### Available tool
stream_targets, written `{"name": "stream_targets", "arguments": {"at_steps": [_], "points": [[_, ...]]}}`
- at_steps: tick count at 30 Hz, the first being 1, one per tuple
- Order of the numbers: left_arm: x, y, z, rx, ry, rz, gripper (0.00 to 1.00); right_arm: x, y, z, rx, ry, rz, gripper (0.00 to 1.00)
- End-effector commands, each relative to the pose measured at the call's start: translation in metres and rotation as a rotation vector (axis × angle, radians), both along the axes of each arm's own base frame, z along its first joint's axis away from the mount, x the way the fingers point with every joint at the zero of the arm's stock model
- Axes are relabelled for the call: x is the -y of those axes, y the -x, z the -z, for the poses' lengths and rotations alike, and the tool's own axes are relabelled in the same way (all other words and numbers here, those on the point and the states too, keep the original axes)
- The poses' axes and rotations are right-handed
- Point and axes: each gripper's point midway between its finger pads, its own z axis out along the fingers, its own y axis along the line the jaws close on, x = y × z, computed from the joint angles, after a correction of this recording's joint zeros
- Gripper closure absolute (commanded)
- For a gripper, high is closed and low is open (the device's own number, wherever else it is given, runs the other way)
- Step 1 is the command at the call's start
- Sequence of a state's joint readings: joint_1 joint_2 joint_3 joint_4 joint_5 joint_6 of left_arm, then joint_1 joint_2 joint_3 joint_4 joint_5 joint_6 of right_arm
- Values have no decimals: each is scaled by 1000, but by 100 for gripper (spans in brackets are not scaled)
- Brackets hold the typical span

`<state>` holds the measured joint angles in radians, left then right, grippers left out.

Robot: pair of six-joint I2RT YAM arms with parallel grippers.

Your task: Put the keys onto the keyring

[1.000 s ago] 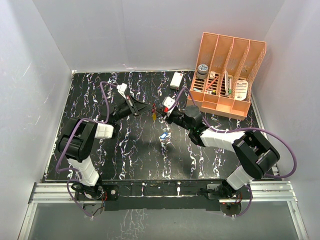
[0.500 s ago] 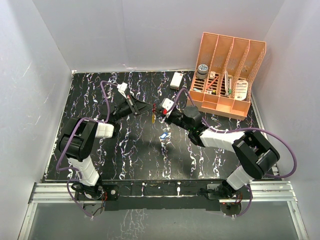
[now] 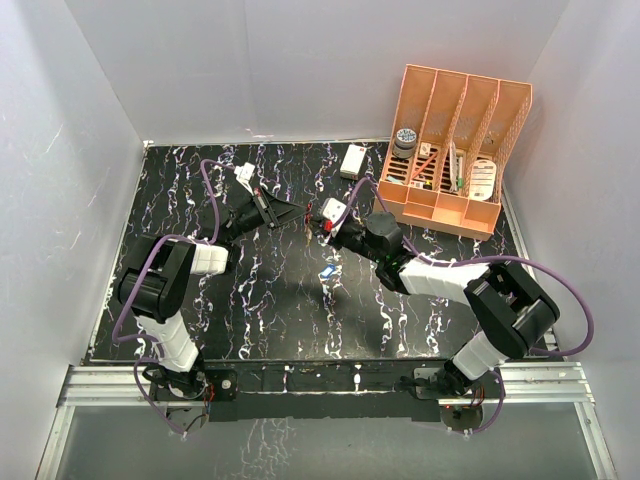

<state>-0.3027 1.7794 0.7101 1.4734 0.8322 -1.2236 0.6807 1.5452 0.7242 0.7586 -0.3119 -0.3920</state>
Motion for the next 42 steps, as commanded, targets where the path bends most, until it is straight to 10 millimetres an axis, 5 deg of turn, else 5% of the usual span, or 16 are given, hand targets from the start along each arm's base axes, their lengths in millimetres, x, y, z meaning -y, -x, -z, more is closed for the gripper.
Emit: {"name": "stream_targets", "arguments": {"at_steps": [1, 6, 15, 24, 31, 42], "points": [[-3, 18, -61, 335, 102, 22, 100, 1, -1, -38, 72, -61, 19, 85], [-3, 19, -64, 349, 102, 23, 100, 11, -1, -44, 79, -97, 67, 65], [-8, 22, -69, 376, 95, 14, 100, 35, 0, -49, 72, -109, 167, 65], [-18, 24, -69, 394, 82, -10, 100, 71, -22, -19, -152, -144, 427, 64], [-33, 27, -69, 398, 71, -48, 100, 41, -59, 38, -504, -58, 540, 70], [-58, 39, -76, 413, 60, -99, 100, -20, -91, 79, -738, -88, 365, 72]]}}
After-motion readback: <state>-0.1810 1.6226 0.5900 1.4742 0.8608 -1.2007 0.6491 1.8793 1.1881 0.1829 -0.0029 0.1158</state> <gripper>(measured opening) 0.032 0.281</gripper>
